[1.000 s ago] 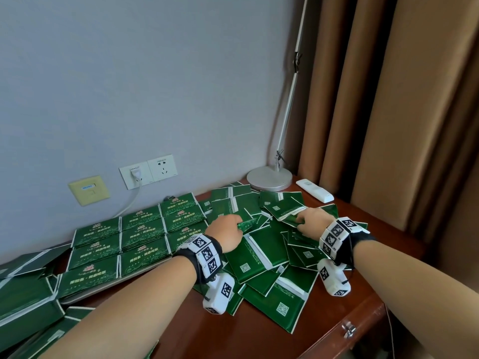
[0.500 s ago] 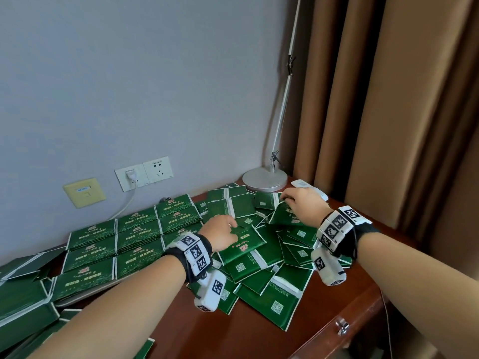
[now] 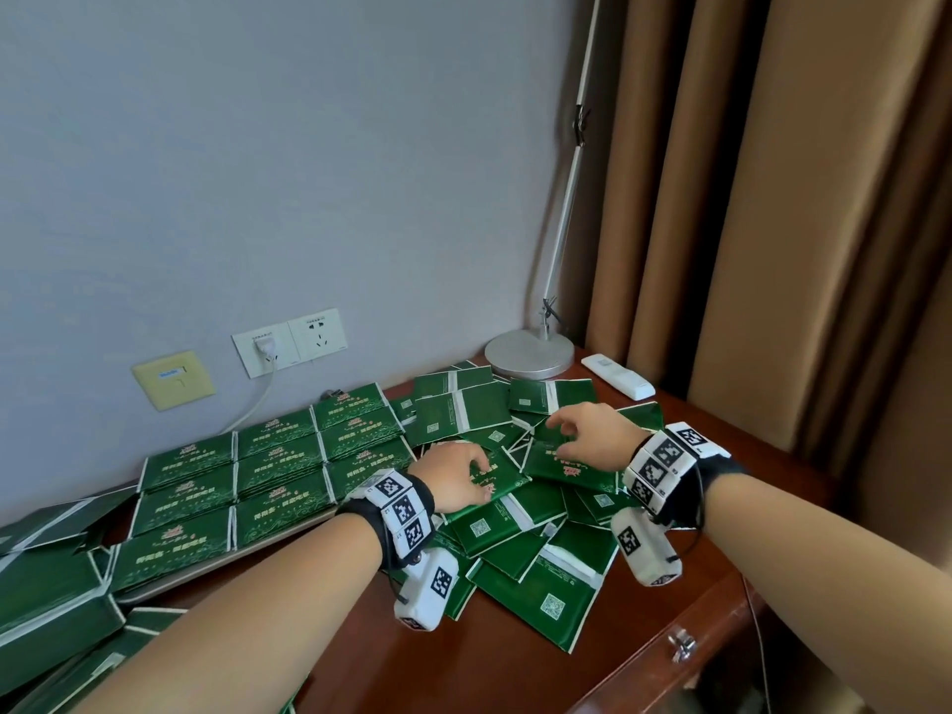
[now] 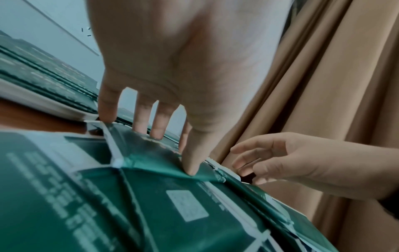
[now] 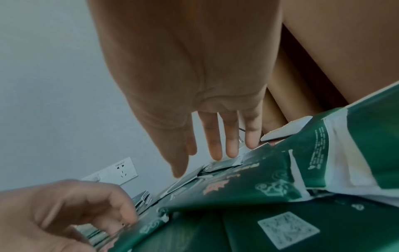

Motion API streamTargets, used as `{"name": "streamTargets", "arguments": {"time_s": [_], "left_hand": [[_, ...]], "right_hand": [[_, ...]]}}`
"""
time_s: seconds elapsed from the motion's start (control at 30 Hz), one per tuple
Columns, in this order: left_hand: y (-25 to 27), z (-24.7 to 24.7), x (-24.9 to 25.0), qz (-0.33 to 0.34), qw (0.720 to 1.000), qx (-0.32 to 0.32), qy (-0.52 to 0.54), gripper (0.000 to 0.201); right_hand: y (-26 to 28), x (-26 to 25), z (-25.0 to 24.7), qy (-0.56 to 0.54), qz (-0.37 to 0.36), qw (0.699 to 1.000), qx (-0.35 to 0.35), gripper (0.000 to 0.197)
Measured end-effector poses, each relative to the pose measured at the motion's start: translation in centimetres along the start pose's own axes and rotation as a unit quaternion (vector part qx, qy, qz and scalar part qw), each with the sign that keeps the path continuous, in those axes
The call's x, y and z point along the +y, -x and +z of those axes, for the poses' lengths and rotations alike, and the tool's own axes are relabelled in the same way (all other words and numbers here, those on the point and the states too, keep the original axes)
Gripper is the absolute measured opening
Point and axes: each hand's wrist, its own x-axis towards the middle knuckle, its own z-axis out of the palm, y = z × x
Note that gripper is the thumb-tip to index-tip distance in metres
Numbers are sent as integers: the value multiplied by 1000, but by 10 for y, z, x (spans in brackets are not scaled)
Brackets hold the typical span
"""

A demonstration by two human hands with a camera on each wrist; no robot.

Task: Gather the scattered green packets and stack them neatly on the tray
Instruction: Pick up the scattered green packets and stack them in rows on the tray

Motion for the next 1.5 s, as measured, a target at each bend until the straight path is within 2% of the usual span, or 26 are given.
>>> {"name": "streamTargets", "arguments": {"time_s": [0.1, 0.27, 0.33, 0.43, 0.57, 0.8, 0.9, 0.97, 1.1, 1.27, 1.5], "left_hand": [[0, 1, 2, -13, 1000, 6, -1, 46], [1, 3, 5, -38, 999, 30, -12, 72], [1, 2, 7, -41, 998, 42, -6, 79], [2, -1, 8, -34, 998, 50, 21, 83], [2, -6, 7, -30, 997, 45, 52, 78], [0, -15, 15, -56, 976, 104, 186, 68], [-1, -18, 22, -56, 959, 114, 255, 46], [-1, -19, 28, -53, 948, 113, 292, 34], [0, -18, 38, -47, 938, 84, 333, 46], [8, -22, 37, -33, 943, 60, 326, 56], [16, -27, 25, -39, 942, 83, 323, 51]], "right_hand": [[4, -1, 7, -3, 1, 999, -46, 64], [3, 1, 18, 39, 4, 997, -66, 75], [3, 0, 21, 64, 0, 997, -50, 68], [1, 1, 20, 88, -10, 996, -23, 47], [0, -1, 14, 69, -6, 997, 19, 24], [-2, -12, 3, -65, 18, 992, 110, 11], [-3, -22, 1, -165, 40, 979, 117, 8], [-4, -30, 2, -240, 53, 963, 109, 8], [0, -44, 5, -358, 60, 931, 25, 10], [-1, -50, 8, -382, 53, 922, -17, 12], [-1, -55, 10, -430, 50, 900, -53, 17]]}}
